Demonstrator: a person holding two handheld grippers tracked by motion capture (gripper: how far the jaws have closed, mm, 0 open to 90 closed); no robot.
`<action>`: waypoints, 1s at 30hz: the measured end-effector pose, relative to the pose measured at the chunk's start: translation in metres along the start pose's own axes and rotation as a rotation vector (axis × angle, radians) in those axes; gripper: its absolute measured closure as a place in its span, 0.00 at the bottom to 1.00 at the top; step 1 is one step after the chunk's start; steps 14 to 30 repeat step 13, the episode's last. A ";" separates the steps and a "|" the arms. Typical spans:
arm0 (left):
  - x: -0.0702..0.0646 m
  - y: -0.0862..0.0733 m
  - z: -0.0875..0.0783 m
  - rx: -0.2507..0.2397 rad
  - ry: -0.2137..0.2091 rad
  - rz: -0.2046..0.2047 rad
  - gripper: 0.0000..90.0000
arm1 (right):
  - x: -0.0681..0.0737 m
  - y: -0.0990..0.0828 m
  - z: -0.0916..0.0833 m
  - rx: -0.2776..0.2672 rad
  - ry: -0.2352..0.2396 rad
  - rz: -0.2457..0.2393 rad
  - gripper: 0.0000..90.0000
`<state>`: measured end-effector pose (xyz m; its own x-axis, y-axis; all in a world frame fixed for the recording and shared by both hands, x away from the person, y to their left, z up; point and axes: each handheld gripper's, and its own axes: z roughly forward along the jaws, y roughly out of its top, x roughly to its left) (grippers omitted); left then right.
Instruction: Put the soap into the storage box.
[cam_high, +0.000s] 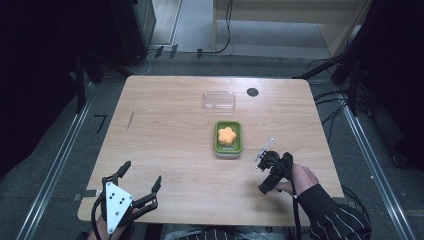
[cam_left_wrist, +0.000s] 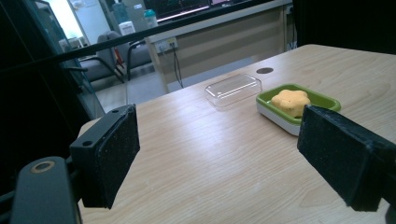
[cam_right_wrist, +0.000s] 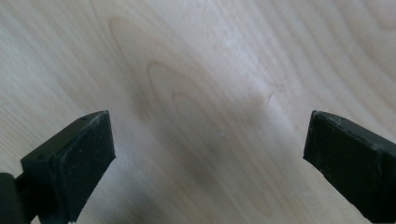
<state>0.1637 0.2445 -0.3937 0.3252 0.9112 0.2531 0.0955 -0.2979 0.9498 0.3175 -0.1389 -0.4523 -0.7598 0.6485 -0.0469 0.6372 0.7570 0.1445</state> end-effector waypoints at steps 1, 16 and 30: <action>0.000 0.000 0.000 0.000 0.000 -0.001 0.14 | 0.002 -0.006 0.001 -0.003 0.003 0.008 0.02; -0.001 0.001 0.000 -0.002 0.003 0.004 0.14 | 0.003 -0.025 0.003 -0.020 0.015 0.027 0.02; -0.001 0.001 0.000 -0.002 0.003 0.004 0.14 | 0.003 -0.025 0.003 -0.020 0.015 0.027 0.02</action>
